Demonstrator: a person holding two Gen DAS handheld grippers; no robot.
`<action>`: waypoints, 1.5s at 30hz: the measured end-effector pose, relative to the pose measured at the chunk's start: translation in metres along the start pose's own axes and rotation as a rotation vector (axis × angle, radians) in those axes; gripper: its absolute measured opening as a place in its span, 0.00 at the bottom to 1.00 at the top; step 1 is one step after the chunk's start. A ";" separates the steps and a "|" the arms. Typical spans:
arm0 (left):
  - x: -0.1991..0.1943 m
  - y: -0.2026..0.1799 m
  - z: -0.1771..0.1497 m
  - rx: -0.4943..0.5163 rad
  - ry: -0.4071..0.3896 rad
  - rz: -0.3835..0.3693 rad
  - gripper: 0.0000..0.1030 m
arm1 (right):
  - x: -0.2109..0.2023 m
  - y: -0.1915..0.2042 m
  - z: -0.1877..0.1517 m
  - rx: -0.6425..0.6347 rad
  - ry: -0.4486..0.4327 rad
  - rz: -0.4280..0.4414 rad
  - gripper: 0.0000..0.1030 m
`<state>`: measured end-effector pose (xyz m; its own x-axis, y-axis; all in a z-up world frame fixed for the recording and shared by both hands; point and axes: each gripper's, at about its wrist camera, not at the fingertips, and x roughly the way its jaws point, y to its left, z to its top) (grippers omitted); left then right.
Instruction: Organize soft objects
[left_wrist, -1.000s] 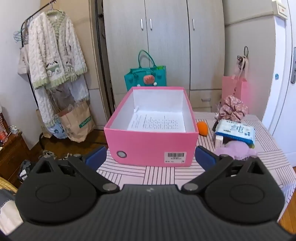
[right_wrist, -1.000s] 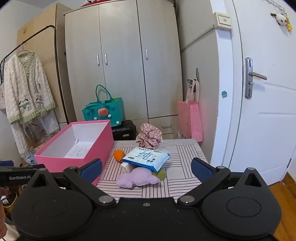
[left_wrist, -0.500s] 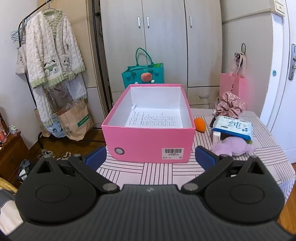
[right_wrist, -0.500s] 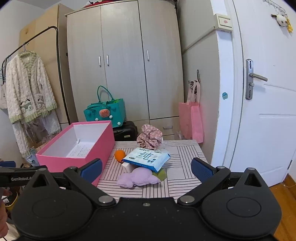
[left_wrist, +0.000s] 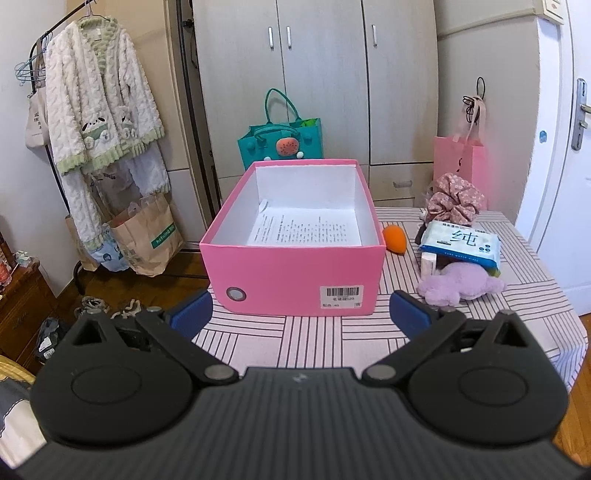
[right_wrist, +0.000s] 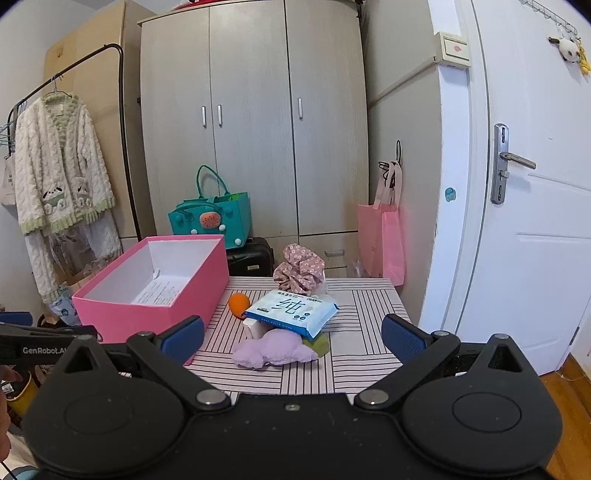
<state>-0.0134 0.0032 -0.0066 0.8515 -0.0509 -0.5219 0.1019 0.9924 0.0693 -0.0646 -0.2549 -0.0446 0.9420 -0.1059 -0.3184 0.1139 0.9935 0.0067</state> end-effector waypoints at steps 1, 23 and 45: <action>0.000 0.000 0.000 -0.003 -0.003 0.001 1.00 | 0.000 0.000 0.000 0.002 -0.003 -0.003 1.00; 0.002 0.010 -0.004 -0.014 -0.014 0.008 1.00 | -0.006 0.005 -0.003 -0.022 -0.017 -0.032 1.00; -0.022 0.017 -0.012 0.015 -0.151 0.046 1.00 | -0.014 0.010 -0.005 -0.057 -0.042 -0.068 1.00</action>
<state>-0.0369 0.0227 -0.0040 0.9229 -0.0231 -0.3842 0.0679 0.9923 0.1036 -0.0786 -0.2433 -0.0451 0.9453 -0.1735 -0.2762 0.1607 0.9846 -0.0683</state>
